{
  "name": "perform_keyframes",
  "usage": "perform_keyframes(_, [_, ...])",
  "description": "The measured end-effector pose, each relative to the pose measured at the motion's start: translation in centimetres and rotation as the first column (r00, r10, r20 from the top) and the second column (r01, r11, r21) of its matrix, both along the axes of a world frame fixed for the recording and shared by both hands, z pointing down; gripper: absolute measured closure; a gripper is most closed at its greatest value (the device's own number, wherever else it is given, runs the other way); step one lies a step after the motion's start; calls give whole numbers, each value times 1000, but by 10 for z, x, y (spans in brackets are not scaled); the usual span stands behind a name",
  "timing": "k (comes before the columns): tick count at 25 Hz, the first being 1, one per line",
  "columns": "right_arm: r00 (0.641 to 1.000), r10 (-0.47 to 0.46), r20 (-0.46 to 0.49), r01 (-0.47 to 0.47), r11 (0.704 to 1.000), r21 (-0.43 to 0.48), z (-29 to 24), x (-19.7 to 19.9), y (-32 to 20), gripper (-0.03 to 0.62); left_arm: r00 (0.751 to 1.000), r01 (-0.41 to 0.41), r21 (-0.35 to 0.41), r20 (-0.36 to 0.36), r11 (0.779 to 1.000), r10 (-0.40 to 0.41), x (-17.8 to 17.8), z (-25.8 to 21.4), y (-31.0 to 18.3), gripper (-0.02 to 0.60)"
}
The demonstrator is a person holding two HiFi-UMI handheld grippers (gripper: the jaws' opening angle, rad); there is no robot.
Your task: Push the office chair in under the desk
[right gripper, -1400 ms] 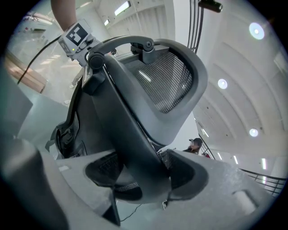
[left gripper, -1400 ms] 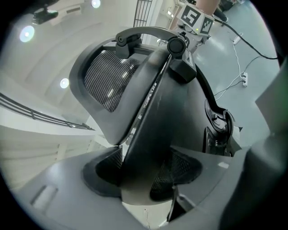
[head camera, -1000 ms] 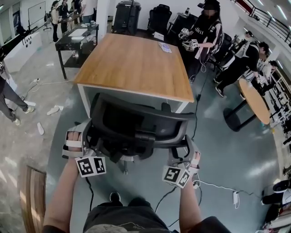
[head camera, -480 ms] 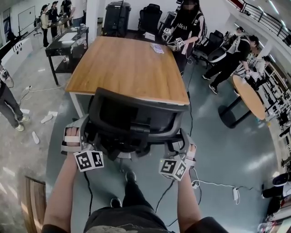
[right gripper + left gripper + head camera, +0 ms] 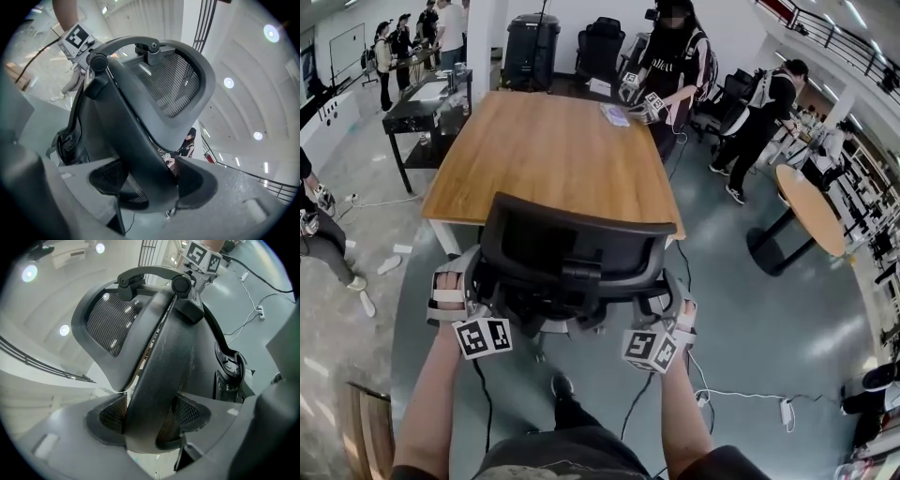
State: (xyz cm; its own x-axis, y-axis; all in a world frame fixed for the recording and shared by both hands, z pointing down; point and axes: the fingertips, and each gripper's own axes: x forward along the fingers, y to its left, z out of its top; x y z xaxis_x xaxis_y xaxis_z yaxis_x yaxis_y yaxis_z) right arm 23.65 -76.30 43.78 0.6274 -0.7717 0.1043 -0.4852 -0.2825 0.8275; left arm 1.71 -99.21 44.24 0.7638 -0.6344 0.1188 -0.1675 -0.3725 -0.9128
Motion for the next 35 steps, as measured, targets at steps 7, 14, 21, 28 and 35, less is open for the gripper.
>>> perform_keyframes(7, [1000,-12,-1,12,1000,8,1,61,-32,309,1000,-9,16,0,1000,9,56,2,-26,261])
perform_keyframes(14, [999,-33,6,33,999,11,-13,120,-62,307,1000,6,29,2,1000,-6,107,-12,-48,262])
perform_keyframes(21, [999,-38,-10,38,999,28,-12,123,-67,306,1000,6,29,-4,1000,-6,110,-9,-52,261])
perform_keyframes(28, [999,-36,-18,36,999,40,-9,123,-67,306,1000,5,27,-5,1000,-5,113,-4,-54,261])
perform_keyframes(35, [999,-33,-21,34,999,38,-10,124,-67,306,1000,-1,33,-6,999,1,113,-4,-54,260])
